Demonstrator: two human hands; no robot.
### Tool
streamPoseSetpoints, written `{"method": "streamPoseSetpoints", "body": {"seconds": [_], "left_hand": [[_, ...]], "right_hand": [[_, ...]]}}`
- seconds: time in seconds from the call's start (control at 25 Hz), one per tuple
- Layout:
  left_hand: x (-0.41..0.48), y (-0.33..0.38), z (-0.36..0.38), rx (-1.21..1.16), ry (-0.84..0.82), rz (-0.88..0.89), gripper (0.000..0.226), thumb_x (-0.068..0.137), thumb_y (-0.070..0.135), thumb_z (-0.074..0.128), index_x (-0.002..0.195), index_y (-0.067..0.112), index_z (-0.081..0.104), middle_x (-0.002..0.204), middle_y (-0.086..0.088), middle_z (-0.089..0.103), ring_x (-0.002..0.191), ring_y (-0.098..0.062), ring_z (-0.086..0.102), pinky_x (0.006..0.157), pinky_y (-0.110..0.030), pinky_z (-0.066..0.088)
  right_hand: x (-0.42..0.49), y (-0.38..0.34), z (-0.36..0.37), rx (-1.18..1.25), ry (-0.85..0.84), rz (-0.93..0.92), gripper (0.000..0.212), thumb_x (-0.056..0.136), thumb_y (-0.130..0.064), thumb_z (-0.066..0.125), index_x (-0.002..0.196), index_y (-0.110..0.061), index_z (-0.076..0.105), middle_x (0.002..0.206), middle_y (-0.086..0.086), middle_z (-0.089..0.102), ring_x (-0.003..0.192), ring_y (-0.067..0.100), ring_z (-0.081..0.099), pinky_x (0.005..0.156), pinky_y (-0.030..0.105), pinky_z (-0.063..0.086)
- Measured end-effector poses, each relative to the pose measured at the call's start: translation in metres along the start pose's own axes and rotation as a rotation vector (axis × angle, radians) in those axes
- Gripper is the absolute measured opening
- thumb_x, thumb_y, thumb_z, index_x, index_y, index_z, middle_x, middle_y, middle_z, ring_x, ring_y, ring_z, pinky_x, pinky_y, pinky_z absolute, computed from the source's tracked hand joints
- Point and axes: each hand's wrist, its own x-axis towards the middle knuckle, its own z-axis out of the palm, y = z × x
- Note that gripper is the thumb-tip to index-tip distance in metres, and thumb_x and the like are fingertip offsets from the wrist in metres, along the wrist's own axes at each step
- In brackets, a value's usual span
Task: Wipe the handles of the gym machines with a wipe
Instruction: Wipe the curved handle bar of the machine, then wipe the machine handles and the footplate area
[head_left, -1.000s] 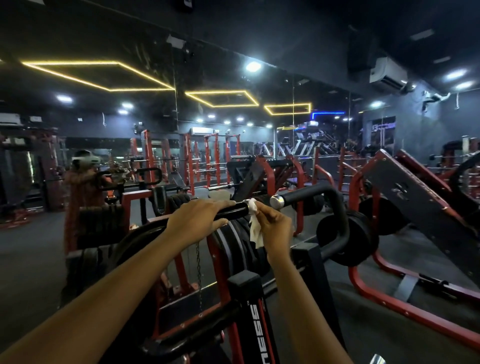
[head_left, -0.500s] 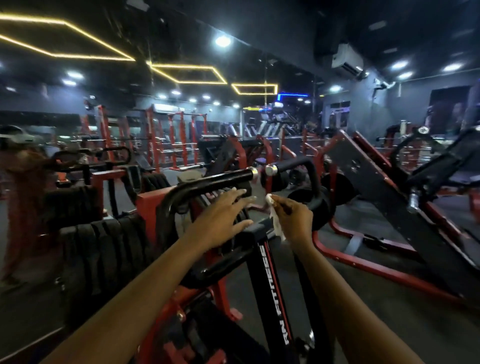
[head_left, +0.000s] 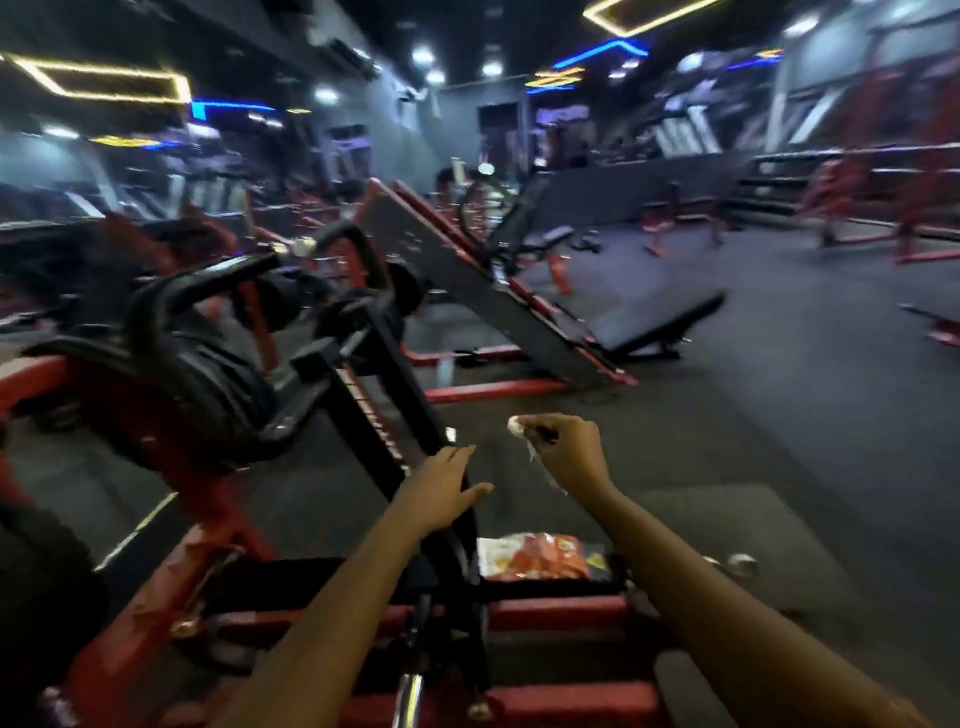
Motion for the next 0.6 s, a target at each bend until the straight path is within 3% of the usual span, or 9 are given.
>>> {"method": "streamPoseSetpoints", "body": {"seconds": [0.08,0.2,0.4,0.52,0.6], "left_hand": [[0.009,0.046,0.020,-0.045,-0.053,0.098,0.062,0.093,0.041,0.048,0.145,0.013,0.028,0.145,-0.009,0.037,0.132,-0.023,0.037,0.109,-0.032,0.030],[0.024,0.117,0.043,-0.101,-0.045,0.229,0.057,0.093,0.038,0.049,0.143,0.015,0.032,0.144,-0.009,0.038,0.132,-0.023,0.038,0.108,-0.032,0.031],[0.025,0.256,0.094,-0.165,-0.126,0.463,0.053,0.093,0.037,0.050,0.140,0.014,0.038,0.140,-0.009,0.042,0.128,-0.025,0.042,0.106,-0.034,0.035],[0.018,0.330,0.125,-0.164,-0.181,0.576,0.053,0.093,0.036,0.049,0.139,0.013,0.038,0.141,-0.010,0.041,0.128,-0.025,0.042,0.106,-0.032,0.032],[0.010,0.398,0.147,-0.159,-0.207,0.654,0.052,0.094,0.035,0.048,0.140,0.014,0.037,0.142,-0.010,0.040,0.129,-0.025,0.041,0.106,-0.032,0.031]], "right_hand": [[-0.029,0.015,-0.053,-0.090,0.046,0.093,0.020,0.080,0.002,0.065,0.097,-0.005,0.072,0.096,0.009,0.072,0.084,-0.005,0.059,0.067,-0.008,0.035],[-0.067,0.031,-0.125,-0.259,0.139,0.149,0.018,0.080,-0.001,0.065,0.095,-0.008,0.074,0.097,0.007,0.072,0.091,0.002,0.061,0.068,-0.010,0.032],[-0.145,0.061,-0.255,-0.444,0.308,0.300,0.020,0.081,-0.001,0.062,0.092,-0.012,0.075,0.096,0.004,0.073,0.090,0.009,0.066,0.082,0.012,0.047],[-0.186,0.073,-0.322,-0.520,0.371,0.382,0.019,0.083,0.000,0.060,0.094,-0.007,0.074,0.097,0.008,0.073,0.089,0.004,0.063,0.067,-0.007,0.035],[-0.220,0.089,-0.380,-0.553,0.426,0.437,0.018,0.084,-0.001,0.060,0.096,-0.005,0.073,0.098,0.010,0.072,0.091,0.010,0.064,0.064,-0.007,0.032]]}}
